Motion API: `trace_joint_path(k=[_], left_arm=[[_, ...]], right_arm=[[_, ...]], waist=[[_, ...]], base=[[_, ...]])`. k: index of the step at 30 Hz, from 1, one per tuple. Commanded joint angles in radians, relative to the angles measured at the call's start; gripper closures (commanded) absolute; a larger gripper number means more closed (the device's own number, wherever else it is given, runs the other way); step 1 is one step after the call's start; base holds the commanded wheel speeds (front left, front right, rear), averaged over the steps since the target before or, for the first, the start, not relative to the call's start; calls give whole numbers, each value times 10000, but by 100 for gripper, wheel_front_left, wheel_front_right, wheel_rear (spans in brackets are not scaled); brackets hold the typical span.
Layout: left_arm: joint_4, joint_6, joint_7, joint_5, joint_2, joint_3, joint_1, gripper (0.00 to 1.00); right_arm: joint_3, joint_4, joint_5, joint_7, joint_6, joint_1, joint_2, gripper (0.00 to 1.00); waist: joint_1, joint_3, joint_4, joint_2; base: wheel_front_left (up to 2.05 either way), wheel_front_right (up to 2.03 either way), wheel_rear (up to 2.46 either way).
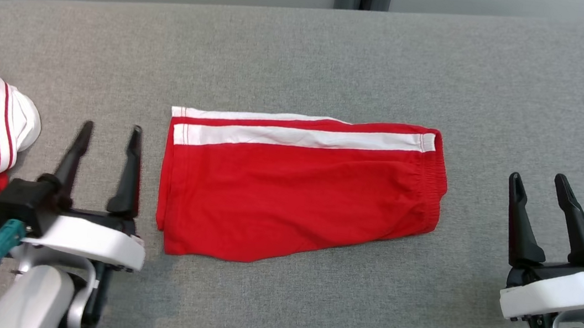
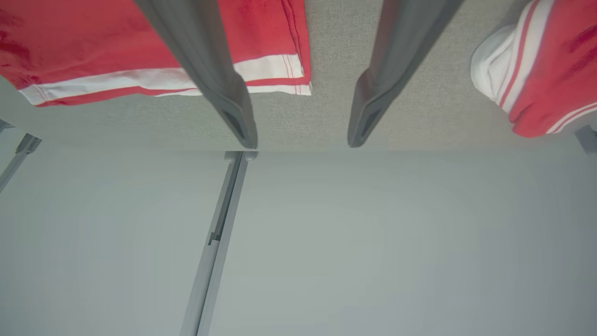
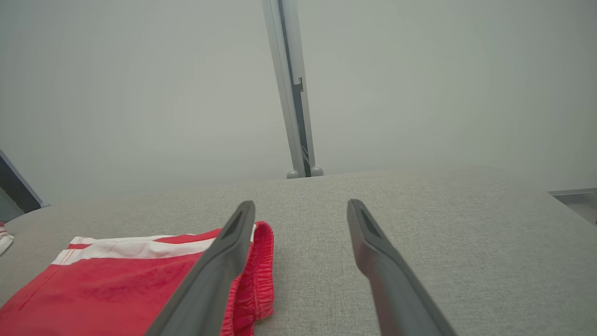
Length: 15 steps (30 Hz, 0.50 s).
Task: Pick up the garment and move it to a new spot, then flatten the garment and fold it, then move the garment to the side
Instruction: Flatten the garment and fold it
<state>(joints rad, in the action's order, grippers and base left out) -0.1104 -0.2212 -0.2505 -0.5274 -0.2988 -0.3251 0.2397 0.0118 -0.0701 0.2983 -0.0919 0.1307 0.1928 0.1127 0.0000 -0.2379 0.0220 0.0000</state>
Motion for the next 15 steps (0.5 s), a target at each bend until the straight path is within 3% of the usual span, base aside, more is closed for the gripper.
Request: trace_joint_path(k=[1,8,15], left_arm=[[144,-22,-76,235,-188,187,-1,0],[316,-8,-123,647,-621,547,-402,0],[412,-10,-130,746,-521,516,-523,0]], right_arm=[[5,32,-154,57,1,-147,89,0],[110,59,-347,204,1,-227,188,0],[59,47,-353,323,1,-129,222,0]], waist=[[0,165,64,0],[0,343,124,0],[0,285,-42,0]], base=[[0,0,0],[0,0,0],[0,0,0]])
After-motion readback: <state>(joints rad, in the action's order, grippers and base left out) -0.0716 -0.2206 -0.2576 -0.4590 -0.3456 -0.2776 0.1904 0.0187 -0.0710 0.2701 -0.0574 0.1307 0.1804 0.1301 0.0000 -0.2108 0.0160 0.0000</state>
